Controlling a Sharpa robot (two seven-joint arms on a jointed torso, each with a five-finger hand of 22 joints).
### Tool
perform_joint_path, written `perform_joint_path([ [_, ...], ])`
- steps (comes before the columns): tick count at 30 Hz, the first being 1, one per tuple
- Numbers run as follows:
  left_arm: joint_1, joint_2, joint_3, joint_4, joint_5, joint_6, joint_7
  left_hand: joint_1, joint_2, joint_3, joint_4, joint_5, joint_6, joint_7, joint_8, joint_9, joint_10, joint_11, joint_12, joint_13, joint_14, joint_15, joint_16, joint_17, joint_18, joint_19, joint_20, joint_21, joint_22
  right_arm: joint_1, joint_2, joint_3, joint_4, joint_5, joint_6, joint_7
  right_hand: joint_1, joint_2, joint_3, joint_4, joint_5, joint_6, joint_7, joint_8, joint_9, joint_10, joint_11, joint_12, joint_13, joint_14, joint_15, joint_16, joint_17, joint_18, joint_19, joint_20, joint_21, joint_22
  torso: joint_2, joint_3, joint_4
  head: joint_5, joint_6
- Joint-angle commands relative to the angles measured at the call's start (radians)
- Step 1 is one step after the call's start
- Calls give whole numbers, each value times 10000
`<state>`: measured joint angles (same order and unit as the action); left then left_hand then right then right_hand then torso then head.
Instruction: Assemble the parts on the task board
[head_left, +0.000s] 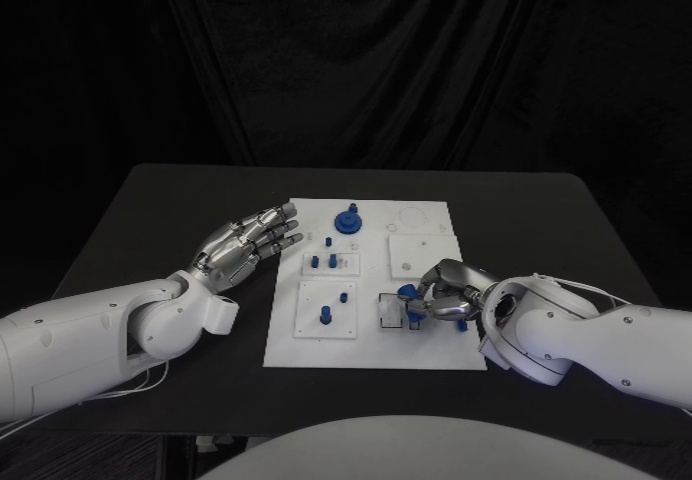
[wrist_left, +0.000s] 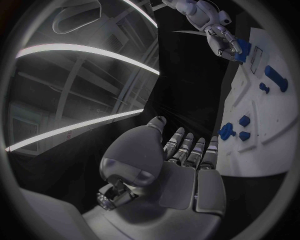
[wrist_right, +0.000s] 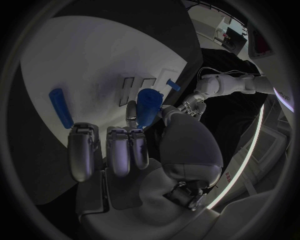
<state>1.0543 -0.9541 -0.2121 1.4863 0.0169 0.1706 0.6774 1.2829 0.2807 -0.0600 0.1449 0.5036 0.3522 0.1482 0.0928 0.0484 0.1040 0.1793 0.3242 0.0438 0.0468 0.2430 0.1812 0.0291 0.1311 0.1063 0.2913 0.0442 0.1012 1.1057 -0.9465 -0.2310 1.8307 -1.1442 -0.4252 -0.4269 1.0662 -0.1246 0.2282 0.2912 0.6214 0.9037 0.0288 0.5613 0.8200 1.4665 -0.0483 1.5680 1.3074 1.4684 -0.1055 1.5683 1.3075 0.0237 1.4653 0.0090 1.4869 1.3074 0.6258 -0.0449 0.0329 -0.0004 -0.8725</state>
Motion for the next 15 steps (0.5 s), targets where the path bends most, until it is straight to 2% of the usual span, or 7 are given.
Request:
perform_joint_path([
  [1, -14, 25, 8, 3, 14, 137, 117, 95, -20, 68, 12, 23, 48, 253, 45, 11, 62, 3, 35, 6, 53, -13, 53, 10, -106, 57, 14, 18, -6, -28, 61, 1, -58, -190, 237, -335, -96, 38, 1140, -1079, -229, -77, -50, -76, -39, 1043, 38, 28, 2634, 983, 28, -54, 2434, 26, 600, -7, -48, 2283, -4, 0, 11, -10, -2],
  [3, -15, 30, 8, -2, 14, 140, 114, 95, -20, 68, 12, 23, 48, 253, 45, 11, 62, 3, 35, 6, 53, -13, 53, 10, -106, 57, 14, 18, -6, -32, 100, 1, -99, -220, 276, -377, -115, 44, 1116, -1055, -339, -86, -40, -103, -47, 1043, 47, 28, 2634, 980, 35, -59, 2422, 27, 596, 0, -55, 2280, -2, 0, 15, -10, -2],
  [9, -22, 50, 8, -26, 14, 162, 107, 93, -20, 71, 15, 23, 36, 255, 44, 8, 55, -3, 23, 4, 53, -10, 52, 10, -106, 58, 15, 18, -9, -49, 199, 1, -177, -266, 382, -421, -302, 118, 878, -796, -1333, -132, 44, -288, -112, 1043, 123, 28, 2634, 961, 100, -99, 2327, 49, 557, 59, -139, 2250, 3, -5, 1, 17, -2],
  [12, -28, 58, 8, -38, 14, 172, 101, 93, -20, 71, 15, 23, 36, 255, 44, 8, 55, -3, 23, 4, 53, -10, 52, 10, -106, 58, 15, 18, -9, -56, 236, 1, -203, -274, 383, -421, -334, 144, 794, -721, -1603, -133, 64, -336, -132, 1043, 141, 28, 2634, 960, 115, -101, 2322, 51, 554, 76, -148, 2248, 0, -5, 5, 8, -2],
  [15, -34, 67, 8, -46, 14, 176, 106, 93, -20, 71, 15, 23, 36, 255, 44, 8, 55, -3, 23, 4, 53, -10, 52, 10, -106, 58, 15, 18, -9, -60, 267, 1, -232, -279, 390, -411, -451, 191, 621, -545, -2081, -128, 97, -399, -159, 1043, 171, 28, 2634, 953, 141, -115, 2286, 57, 544, 101, -176, 2239, 4, -2, 12, -7, -2],
])
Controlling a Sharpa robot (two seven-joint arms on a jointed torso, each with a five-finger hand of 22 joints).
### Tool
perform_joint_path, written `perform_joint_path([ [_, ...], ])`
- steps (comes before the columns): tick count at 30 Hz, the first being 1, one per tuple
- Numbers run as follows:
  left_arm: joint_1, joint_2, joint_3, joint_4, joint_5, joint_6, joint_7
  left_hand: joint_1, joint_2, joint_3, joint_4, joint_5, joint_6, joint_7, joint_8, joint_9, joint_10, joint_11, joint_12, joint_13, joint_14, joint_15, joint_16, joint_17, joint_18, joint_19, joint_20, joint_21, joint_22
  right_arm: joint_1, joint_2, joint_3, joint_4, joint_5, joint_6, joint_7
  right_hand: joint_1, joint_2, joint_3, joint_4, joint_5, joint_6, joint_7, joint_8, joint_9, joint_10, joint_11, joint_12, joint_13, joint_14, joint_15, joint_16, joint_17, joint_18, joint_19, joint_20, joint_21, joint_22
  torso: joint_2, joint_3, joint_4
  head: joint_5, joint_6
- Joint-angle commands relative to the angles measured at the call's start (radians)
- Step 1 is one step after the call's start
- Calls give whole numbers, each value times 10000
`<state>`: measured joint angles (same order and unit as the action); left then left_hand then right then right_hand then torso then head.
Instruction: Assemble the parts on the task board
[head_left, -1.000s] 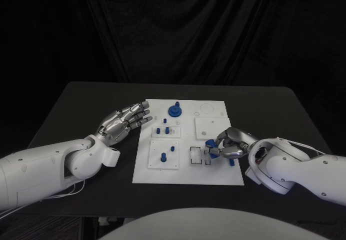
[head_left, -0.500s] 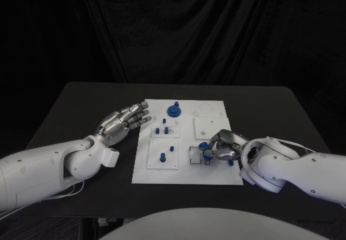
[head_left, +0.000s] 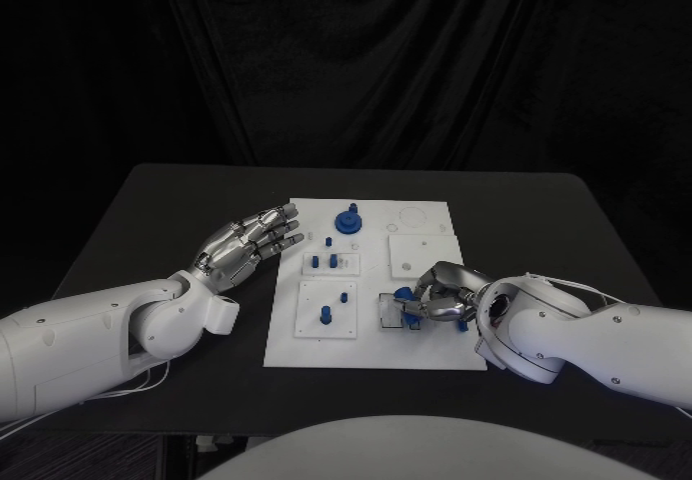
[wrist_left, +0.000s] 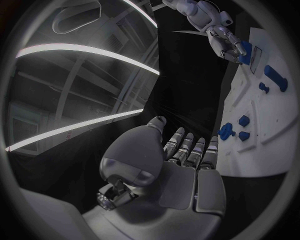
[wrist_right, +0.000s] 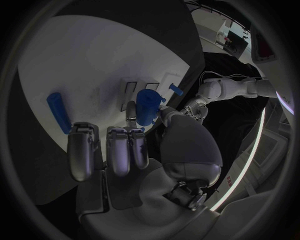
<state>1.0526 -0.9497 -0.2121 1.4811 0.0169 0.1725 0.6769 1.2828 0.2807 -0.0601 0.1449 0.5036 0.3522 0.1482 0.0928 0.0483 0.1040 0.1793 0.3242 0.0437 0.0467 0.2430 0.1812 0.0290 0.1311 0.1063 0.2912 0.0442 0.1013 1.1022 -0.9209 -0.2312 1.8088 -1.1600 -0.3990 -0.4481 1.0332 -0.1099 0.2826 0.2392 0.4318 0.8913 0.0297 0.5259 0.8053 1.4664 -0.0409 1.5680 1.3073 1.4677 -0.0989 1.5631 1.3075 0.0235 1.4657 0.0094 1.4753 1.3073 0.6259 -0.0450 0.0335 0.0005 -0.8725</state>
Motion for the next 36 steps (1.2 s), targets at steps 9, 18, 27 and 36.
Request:
perform_joint_path([
  [9, -31, 21, 8, -3, 14, 163, 113, 92, -19, 76, 17, 24, 35, 257, 47, 9, 49, -11, 20, 3, 59, -6, 70, 14, -105, 74, 16, 24, 1, -31, 94, 3, -40, -124, 124, -139, -267, 138, -394, 298, -786, -8, 136, -156, -60, 1044, 143, 28, 2635, 957, 115, -71, 2268, 66, 531, 139, -91, 2231, 6, 6, -3, 3, -2],
  [18, -39, 36, 8, -20, 14, 179, 127, 91, -19, 84, 19, 26, 48, 257, 56, 9, 42, -29, 20, 2, 67, 4, 84, 16, -106, 94, 18, 32, 12, -35, 175, 3, -99, -125, 269, -118, -721, 400, -1032, 516, -1976, -141, 196, -337, -143, 1044, 195, 28, 2635, 942, 159, -100, 2195, 84, 503, 180, -167, 2207, 2, 6, -7, 17, -2],
  [27, -48, 43, 8, -44, 14, 195, 108, 91, -19, 84, 19, 26, 48, 257, 56, 9, 42, -29, 20, 2, 67, 4, 84, 16, -106, 94, 18, 32, 12, -56, 215, 2, -132, -125, 261, -47, -1082, 568, -1453, 534, -2638, -199, 235, -450, -236, 1044, 232, 28, 2635, 939, 191, -107, 2178, 94, 489, 212, -208, 2195, -4, 4, -2, 20, -2],
  [36, -65, 59, 8, -65, 14, 222, 71, 92, -20, 95, 20, 30, 43, 257, 63, 8, 32, -51, 9, 0, 76, 11, 92, 18, -108, 107, 19, 38, 13, -68, 205, 1, -145, -125, 109, 54, -1990, 965, -1963, 553, -2881, -207, 255, -472, -293, 1044, 254, 28, 2635, 935, 212, -113, 2159, 102, 479, 236, -244, 2186, 2, 10, -8, 26, -2],
])
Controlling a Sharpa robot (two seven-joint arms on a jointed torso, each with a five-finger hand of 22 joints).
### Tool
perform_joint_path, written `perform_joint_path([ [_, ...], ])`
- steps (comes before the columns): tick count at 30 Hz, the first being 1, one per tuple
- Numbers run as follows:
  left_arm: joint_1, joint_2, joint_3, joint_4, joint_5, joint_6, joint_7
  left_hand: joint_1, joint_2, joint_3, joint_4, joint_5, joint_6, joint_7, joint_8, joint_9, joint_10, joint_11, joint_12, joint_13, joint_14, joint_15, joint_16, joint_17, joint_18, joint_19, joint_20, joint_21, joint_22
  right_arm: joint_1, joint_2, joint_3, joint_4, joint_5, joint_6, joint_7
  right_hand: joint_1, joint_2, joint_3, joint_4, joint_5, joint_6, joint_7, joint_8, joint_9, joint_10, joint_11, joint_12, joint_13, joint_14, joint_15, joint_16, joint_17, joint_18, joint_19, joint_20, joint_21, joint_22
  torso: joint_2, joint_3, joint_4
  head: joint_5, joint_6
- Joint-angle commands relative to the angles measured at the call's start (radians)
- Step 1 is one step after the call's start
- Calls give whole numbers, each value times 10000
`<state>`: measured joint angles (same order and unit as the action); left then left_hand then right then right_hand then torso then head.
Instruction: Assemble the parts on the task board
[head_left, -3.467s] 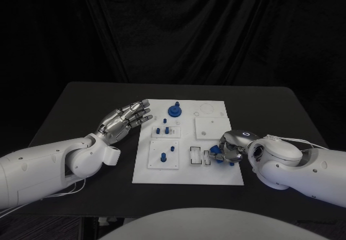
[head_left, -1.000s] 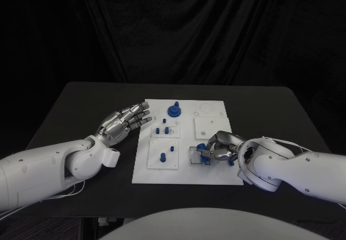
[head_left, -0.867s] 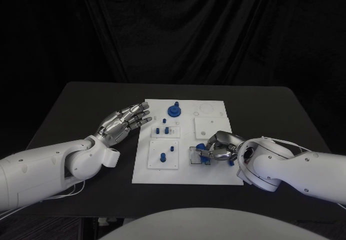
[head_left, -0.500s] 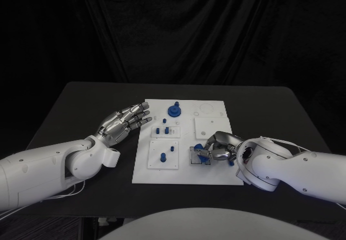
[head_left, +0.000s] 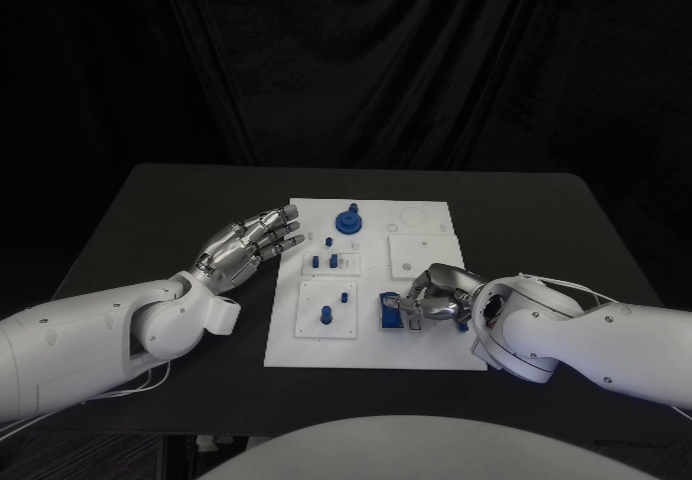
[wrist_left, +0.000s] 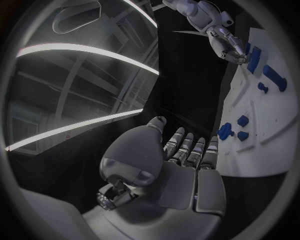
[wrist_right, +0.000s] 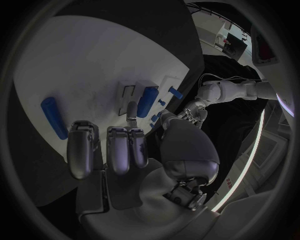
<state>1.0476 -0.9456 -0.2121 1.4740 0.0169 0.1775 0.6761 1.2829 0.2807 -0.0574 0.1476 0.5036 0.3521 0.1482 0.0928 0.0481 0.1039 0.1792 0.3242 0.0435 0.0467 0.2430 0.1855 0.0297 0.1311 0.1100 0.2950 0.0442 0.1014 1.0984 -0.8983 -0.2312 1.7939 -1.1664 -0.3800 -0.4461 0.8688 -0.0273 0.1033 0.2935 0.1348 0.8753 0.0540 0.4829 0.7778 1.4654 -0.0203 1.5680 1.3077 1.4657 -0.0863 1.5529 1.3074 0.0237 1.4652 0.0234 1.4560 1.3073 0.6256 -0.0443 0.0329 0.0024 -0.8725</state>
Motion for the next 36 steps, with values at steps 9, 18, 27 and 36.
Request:
perform_joint_path([
  [9, -33, 7, 8, 10, 14, 179, 70, 92, -20, 68, -7, 30, 44, 257, 63, 9, 32, -51, 10, 2, 76, 11, 48, 11, -108, 70, -18, 38, 12, -31, -158, -1, 56, -61, -496, 506, -408, 351, -710, -25, 1348, 23, -19, 11, -17, 1054, 21, 28, 2631, 957, 66, -5, 2170, 97, 492, 76, -43, 2192, 4, -1, 0, 40, -2],
  [18, -46, -27, 8, 30, 14, 164, 68, 91, -18, 79, -4, 33, 51, 257, 72, 9, 27, -69, 15, 2, 82, 16, 58, 12, -112, 81, -18, 42, 13, -57, -498, -27, 320, -62, -508, 1029, 1171, 158, -1018, -126, 1892, 105, -92, 301, 124, 1054, -38, 28, 2631, 965, 20, 12, 2208, 78, 528, 39, 28, 2220, 2, -2, 0, 46, -2],
  [27, -51, -60, 8, 60, 14, 157, 68, 91, -18, 79, -4, 33, 51, 257, 72, 9, 27, -69, 15, 2, 82, 16, 58, 12, -112, 81, -18, 42, 13, -103, -957, -54, 639, -140, -600, 1106, 2434, 171, -1216, -277, 2603, -81, -179, 869, 574, 1054, -121, 28, 2631, 970, -58, 22, 2232, 75, 534, -39, 35, 2223, 0, -6, -4, 79, -2],
  [36, -53, -141, 8, 112, 15, 107, 55, 93, -23, 85, -6, 35, 72, 256, 83, 12, 32, -74, 35, 5, 90, 20, 75, 15, -115, 97, -18, 49, 22, -114, -1761, -86, 860, -1507, -839, 451, 2413, 184, -1420, -36, 3334, -184, -159, 870, 553, 1054, -111, 28, 2631, 962, -51, 6, 2190, 77, 529, -38, 23, 2219, 3, -3, 3, 56, -2],
])
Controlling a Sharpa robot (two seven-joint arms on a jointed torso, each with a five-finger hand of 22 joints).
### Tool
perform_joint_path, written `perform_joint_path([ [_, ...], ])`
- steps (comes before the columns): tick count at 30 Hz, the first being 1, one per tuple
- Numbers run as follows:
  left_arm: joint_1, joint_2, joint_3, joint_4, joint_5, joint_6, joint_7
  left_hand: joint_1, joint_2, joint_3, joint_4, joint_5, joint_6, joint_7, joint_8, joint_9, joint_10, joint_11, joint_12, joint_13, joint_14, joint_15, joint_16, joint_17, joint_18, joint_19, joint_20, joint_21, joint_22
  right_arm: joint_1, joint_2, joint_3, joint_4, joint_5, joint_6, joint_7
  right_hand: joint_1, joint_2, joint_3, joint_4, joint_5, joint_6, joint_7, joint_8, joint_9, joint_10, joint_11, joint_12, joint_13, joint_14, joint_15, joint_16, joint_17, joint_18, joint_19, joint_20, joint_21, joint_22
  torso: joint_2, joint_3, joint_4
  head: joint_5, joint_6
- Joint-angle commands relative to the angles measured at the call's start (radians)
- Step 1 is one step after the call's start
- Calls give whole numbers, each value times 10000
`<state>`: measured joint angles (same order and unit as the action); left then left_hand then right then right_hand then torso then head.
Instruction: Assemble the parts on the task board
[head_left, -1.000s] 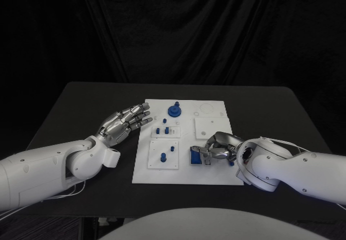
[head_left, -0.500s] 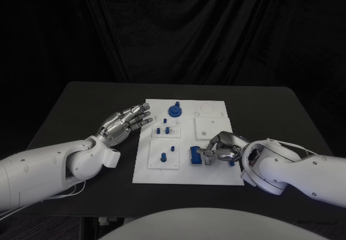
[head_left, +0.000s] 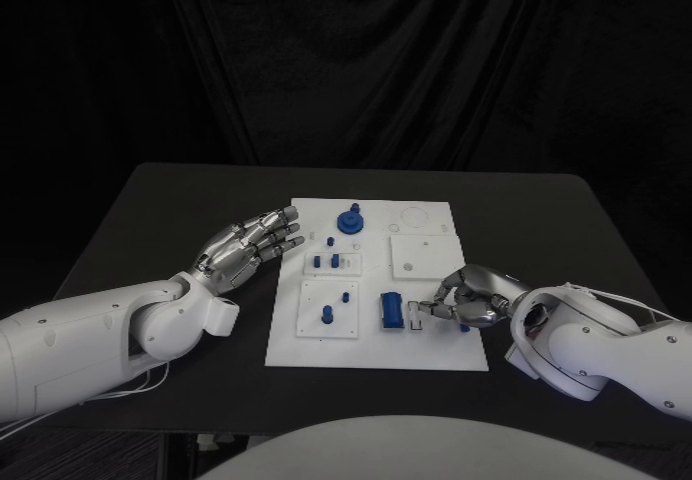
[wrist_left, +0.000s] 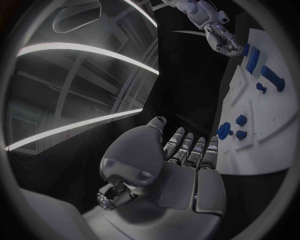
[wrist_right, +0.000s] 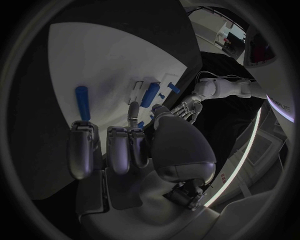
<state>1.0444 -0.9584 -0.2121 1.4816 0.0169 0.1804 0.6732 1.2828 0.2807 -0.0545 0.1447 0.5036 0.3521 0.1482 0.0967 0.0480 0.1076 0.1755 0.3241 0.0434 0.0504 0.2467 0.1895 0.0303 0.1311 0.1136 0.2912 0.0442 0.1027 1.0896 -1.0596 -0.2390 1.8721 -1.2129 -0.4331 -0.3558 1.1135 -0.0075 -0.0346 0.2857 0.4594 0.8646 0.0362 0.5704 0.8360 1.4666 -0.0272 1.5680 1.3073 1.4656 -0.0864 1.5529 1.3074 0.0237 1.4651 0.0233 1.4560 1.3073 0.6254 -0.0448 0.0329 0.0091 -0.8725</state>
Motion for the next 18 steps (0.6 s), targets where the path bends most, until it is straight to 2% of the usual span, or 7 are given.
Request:
perform_joint_path([
  [1, -20, -18, 8, 40, 15, 75, 80, 93, -23, 56, 22, 35, 72, 256, 44, 13, -4, -37, 35, 6, 53, -17, 36, 8, -115, 60, 20, 49, 9, -27, -222, -12, 96, -1238, -291, -585, -33, -14, -56, 37, 169, -82, 19, -22, -49, 1042, -39, 28, 2635, 961, -48, 3, 2184, 79, 526, -36, 17, 2216, 7, 2, 6, -33, -2],
  [2, -20, -22, 8, 43, 15, 76, 74, 93, -23, 56, 22, 35, 72, 256, 44, 13, -4, -37, 35, 6, 53, -17, 36, 8, -115, 60, 20, 49, 9, -27, -312, -17, 121, -1484, -256, -751, 51, -30, -46, 8, 502, -99, 15, -57, -84, 1042, -42, 28, 2635, 954, -53, -9, 2153, 86, 515, -37, -6, 2208, 7, 2, 6, -48, -2],
  [3, -21, -25, 8, 44, 15, 77, 69, 93, -23, 56, 22, 35, 72, 256, 44, 13, -4, -37, 35, 6, 53, -17, 36, 8, -115, 60, 20, 49, 9, -27, -380, -21, 145, -1684, -228, -883, 265, -96, -1, -35, 1162, -121, 11, -137, -168, 1042, -46, 28, 2635, 942, -58, -31, 2101, 96, 496, -41, -46, 2194, 6, -1, 8, -62, -2],
  [5, -21, -25, 8, 46, 15, 76, 60, 95, -36, 62, 17, 39, 83, 247, 55, 14, 13, -27, 68, 12, 64, -16, 51, 11, -118, 76, 19, 56, 14, -28, -522, -31, 211, -2134, -192, -1153, 381, -133, 24, -23, 1451, -99, 14, -194, -250, 1042, -45, 28, 2635, 936, -54, -44, 2071, 100, 488, -38, -64, 2188, 6, -6, 9, -86, -2],
  [12, -23, -23, 8, 38, 14, 98, 50, 97, -45, 68, 12, 43, 81, 235, 61, 13, 25, -5, 84, 15, 70, -14, 56, 11, -122, 75, 19, 56, 6, -35, -785, -46, 354, -3299, -295, -1820, 605, -242, 76, -44, 1728, -108, 24, -296, -378, 1042, -41, 28, 2635, 937, -52, -45, 2073, 97, 493, -37, -57, 2191, 15, -1, -5, -164, -2],
  [15, -24, -18, 8, 35, 14, 107, 47, 97, -45, 68, 12, 43, 81, 235, 61, 13, 25, -5, 84, 15, 70, -14, 56, 11, -122, 75, 19, 56, 6, -43, -836, -51, 371, -3602, -193, -2069, 645, -280, 77, -54, 1762, -122, 30, -313, -397, 1042, -35, 28, 2635, 939, -49, -42, 2080, 93, 500, -35, -44, 2196, 12, -2, -4, -208, -2],
  [18, -26, -14, 8, 31, 14, 108, 42, 97, -45, 68, 12, 43, 81, 235, 61, 13, 25, -5, 84, 15, 70, -14, 56, 11, -122, 75, 19, 56, 6, -68, -852, -56, 371, -3711, -82, -2212, 820, -360, 102, -107, 1691, -124, 40, -329, -434, 1042, -28, 28, 2635, 931, -41, -58, 2041, 99, 491, -30, -68, 2188, 15, 2, -25, -189, -2],
])
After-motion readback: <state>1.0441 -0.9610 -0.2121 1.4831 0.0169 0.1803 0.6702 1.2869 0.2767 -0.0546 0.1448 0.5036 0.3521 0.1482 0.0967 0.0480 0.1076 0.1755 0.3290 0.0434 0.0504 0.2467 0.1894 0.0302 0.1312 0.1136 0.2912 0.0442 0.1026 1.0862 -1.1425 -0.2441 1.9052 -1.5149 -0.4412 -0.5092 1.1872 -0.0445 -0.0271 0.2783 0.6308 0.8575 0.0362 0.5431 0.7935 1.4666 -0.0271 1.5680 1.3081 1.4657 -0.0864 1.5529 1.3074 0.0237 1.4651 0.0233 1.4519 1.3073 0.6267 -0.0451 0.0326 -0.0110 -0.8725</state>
